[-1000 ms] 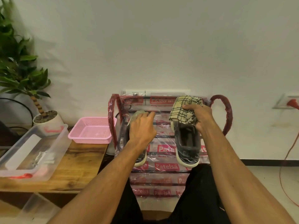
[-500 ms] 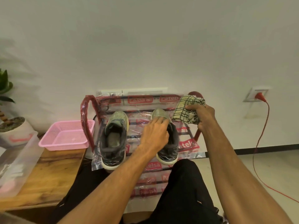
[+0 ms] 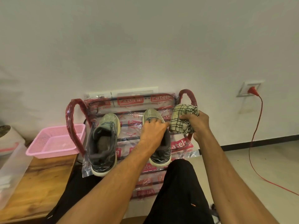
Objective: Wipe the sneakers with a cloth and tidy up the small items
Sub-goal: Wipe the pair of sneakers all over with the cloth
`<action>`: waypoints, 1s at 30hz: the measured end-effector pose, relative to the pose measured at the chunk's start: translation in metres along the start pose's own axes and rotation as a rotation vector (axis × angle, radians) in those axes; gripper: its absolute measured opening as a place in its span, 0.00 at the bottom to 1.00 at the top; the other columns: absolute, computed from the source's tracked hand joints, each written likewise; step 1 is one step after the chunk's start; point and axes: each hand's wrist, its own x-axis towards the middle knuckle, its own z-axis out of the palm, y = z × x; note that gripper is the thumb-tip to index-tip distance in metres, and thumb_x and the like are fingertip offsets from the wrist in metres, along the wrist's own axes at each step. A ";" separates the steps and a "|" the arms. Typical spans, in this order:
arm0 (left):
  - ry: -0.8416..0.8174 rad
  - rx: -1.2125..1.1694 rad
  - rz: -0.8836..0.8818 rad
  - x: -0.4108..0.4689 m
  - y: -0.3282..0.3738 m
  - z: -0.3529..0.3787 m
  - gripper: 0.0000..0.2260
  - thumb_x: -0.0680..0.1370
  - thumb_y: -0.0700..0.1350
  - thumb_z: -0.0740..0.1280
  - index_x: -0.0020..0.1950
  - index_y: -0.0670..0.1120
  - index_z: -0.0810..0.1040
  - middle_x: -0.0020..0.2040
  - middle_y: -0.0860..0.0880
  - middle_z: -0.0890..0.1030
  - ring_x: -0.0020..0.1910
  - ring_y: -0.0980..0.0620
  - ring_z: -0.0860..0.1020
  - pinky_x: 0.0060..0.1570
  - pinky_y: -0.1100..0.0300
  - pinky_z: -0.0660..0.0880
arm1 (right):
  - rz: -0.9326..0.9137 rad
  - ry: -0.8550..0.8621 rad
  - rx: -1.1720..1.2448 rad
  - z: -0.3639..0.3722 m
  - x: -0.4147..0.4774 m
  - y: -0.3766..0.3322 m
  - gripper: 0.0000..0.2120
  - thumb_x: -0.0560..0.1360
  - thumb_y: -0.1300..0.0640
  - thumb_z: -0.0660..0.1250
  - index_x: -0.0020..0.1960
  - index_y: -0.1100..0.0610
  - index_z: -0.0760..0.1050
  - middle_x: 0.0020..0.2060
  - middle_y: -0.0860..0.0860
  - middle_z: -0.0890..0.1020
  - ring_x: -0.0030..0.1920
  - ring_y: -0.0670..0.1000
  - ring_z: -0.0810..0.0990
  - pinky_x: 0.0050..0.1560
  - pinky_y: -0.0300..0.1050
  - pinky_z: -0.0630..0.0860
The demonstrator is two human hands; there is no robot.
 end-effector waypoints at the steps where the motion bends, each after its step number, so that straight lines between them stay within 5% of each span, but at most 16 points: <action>1: 0.009 0.013 -0.001 0.001 0.001 -0.001 0.28 0.71 0.45 0.75 0.69 0.52 0.69 0.63 0.46 0.77 0.63 0.44 0.74 0.57 0.49 0.72 | -0.006 -0.004 -0.017 0.000 0.000 0.001 0.18 0.63 0.72 0.74 0.50 0.60 0.81 0.42 0.56 0.85 0.39 0.57 0.85 0.40 0.54 0.83; 6: 0.086 -0.109 -0.048 0.000 -0.007 0.000 0.19 0.71 0.43 0.74 0.60 0.50 0.74 0.58 0.48 0.80 0.58 0.45 0.77 0.46 0.52 0.74 | -0.033 -0.004 -0.081 -0.004 0.003 0.003 0.15 0.64 0.71 0.74 0.46 0.57 0.80 0.41 0.55 0.85 0.39 0.55 0.85 0.41 0.54 0.83; 11: 0.291 -0.428 -0.144 -0.011 -0.024 0.001 0.14 0.80 0.41 0.64 0.65 0.50 0.77 0.58 0.47 0.82 0.53 0.45 0.81 0.51 0.50 0.78 | -0.090 0.055 -0.163 0.003 0.008 0.001 0.18 0.64 0.67 0.75 0.52 0.56 0.80 0.44 0.52 0.85 0.43 0.54 0.85 0.45 0.56 0.83; 18: 0.364 -0.873 -0.304 -0.032 -0.037 0.025 0.16 0.78 0.33 0.65 0.61 0.49 0.81 0.60 0.48 0.81 0.58 0.50 0.78 0.63 0.54 0.74 | -0.527 0.012 -0.693 0.029 -0.022 0.005 0.12 0.74 0.56 0.72 0.56 0.54 0.74 0.42 0.47 0.79 0.40 0.47 0.77 0.41 0.41 0.74; 22: 0.376 -1.047 -0.415 -0.039 -0.050 0.037 0.18 0.76 0.31 0.66 0.58 0.51 0.82 0.57 0.51 0.83 0.56 0.52 0.79 0.60 0.52 0.76 | -0.732 -0.106 -0.916 0.047 -0.032 0.024 0.17 0.73 0.61 0.68 0.61 0.51 0.72 0.49 0.49 0.82 0.45 0.51 0.79 0.45 0.48 0.77; 28: 0.387 -0.630 -0.474 -0.050 -0.057 0.034 0.16 0.76 0.39 0.69 0.60 0.55 0.81 0.49 0.54 0.71 0.56 0.50 0.73 0.50 0.54 0.74 | -0.881 -0.063 -1.048 0.064 -0.036 0.035 0.17 0.70 0.68 0.66 0.58 0.58 0.72 0.48 0.54 0.81 0.45 0.55 0.78 0.42 0.44 0.72; 30: 0.298 -0.538 -0.503 -0.056 -0.060 0.029 0.17 0.78 0.43 0.67 0.64 0.58 0.77 0.50 0.52 0.76 0.55 0.49 0.76 0.49 0.53 0.74 | -0.930 -0.059 -1.063 0.069 -0.038 0.039 0.17 0.68 0.71 0.66 0.55 0.59 0.73 0.48 0.55 0.81 0.46 0.54 0.77 0.46 0.45 0.74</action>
